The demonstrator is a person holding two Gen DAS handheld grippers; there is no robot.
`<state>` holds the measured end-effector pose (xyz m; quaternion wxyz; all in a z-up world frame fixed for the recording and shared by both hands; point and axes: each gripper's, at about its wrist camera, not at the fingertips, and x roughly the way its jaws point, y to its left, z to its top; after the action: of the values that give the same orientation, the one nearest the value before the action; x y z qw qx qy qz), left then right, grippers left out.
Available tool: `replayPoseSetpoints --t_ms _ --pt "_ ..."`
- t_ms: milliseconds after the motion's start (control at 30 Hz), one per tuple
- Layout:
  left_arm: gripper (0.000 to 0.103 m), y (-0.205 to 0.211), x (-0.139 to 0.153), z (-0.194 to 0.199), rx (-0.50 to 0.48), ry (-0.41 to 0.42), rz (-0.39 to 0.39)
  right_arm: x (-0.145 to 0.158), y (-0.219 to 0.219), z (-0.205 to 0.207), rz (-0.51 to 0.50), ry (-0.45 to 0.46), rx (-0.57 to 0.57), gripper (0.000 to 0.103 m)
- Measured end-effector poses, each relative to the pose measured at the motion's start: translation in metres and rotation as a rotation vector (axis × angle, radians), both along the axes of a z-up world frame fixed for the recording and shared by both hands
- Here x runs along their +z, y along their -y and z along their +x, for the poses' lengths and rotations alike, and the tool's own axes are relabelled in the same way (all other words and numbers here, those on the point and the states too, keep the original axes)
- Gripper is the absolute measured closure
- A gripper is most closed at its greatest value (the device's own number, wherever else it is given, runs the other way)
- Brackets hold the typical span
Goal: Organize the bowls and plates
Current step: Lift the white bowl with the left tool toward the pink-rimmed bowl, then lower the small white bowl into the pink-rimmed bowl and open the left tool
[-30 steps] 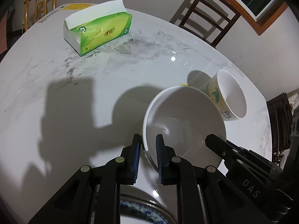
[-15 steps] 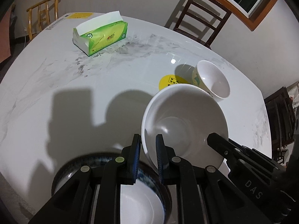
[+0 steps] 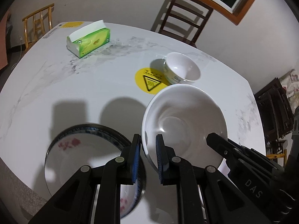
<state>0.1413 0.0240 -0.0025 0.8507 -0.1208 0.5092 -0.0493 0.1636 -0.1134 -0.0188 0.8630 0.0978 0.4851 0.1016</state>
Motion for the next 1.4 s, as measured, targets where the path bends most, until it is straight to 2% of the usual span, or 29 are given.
replayPoseSetpoints --t_ms 433,667,900,1400 --pt "0.09 0.055 0.014 -0.044 -0.058 0.042 -0.027 0.019 0.056 -0.056 0.003 0.084 -0.092 0.089" --pt "0.09 0.085 0.005 -0.053 -0.092 0.032 -0.011 -0.003 0.083 -0.072 0.026 0.044 -0.137 0.089" --pt "0.09 0.109 -0.016 -0.053 -0.127 -0.017 0.016 -0.028 0.101 -0.076 0.046 -0.004 -0.174 0.089" --pt "0.09 0.128 -0.045 -0.042 -0.144 -0.085 0.069 -0.055 0.109 -0.064 0.042 -0.076 -0.184 0.088"
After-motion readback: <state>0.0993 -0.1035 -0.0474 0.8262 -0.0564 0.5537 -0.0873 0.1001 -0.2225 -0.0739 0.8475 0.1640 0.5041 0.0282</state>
